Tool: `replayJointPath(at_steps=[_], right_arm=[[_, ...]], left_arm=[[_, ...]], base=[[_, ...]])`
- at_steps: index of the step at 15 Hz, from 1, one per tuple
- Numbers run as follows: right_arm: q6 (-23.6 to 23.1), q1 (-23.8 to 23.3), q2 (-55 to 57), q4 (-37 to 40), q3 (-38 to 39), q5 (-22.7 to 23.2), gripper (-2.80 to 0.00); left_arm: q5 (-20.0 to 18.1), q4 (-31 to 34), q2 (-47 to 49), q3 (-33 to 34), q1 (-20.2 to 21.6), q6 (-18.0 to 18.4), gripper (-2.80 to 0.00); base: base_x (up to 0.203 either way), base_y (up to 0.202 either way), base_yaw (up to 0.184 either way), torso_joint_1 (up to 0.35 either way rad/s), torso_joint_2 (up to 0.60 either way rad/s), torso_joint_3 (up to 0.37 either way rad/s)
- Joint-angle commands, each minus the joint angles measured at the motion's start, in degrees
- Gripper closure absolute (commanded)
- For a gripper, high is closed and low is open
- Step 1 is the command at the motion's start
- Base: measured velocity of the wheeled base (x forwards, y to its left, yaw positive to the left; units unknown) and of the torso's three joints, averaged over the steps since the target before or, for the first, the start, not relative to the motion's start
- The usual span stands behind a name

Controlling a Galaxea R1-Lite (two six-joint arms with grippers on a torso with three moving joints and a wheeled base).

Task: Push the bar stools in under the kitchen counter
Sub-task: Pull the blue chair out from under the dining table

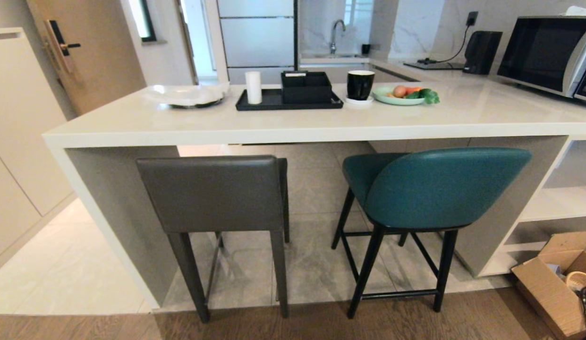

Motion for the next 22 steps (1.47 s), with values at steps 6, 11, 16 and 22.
replayJointPath(at_steps=[6, 11, 16, 22], right_arm=[[0.18, 0.0, 0.09, -0.01, 0.05, -0.04, 0.0], [0.24, 0.0, 0.09, -0.01, 0.09, -0.04, 0.0], [0.24, 0.0, 0.09, -0.01, 0.0, -0.04, 0.0], [0.24, 0.0, 0.09, -0.01, 0.09, -0.04, 0.0]], left_arm=[[0.0, -0.89, 0.08, 1.42, 0.02, -0.09, 0.0], [0.0, -1.95, 0.08, 1.58, 0.02, -0.18, 0.0], [0.08, -1.95, 0.04, 1.58, 0.02, -0.26, 0.0], [0.08, -1.95, 0.02, 1.58, -0.04, -0.26, 0.0]], base=[[0.0, -0.194, 0.001, -0.001, 0.0, 0.001], [0.0, -0.194, 0.0, 0.001, 0.0, 0.002], [0.0, -0.194, 0.002, 0.003, 0.0, 0.001], [0.0, -0.193, 0.001, 0.001, 0.0, 0.004]])
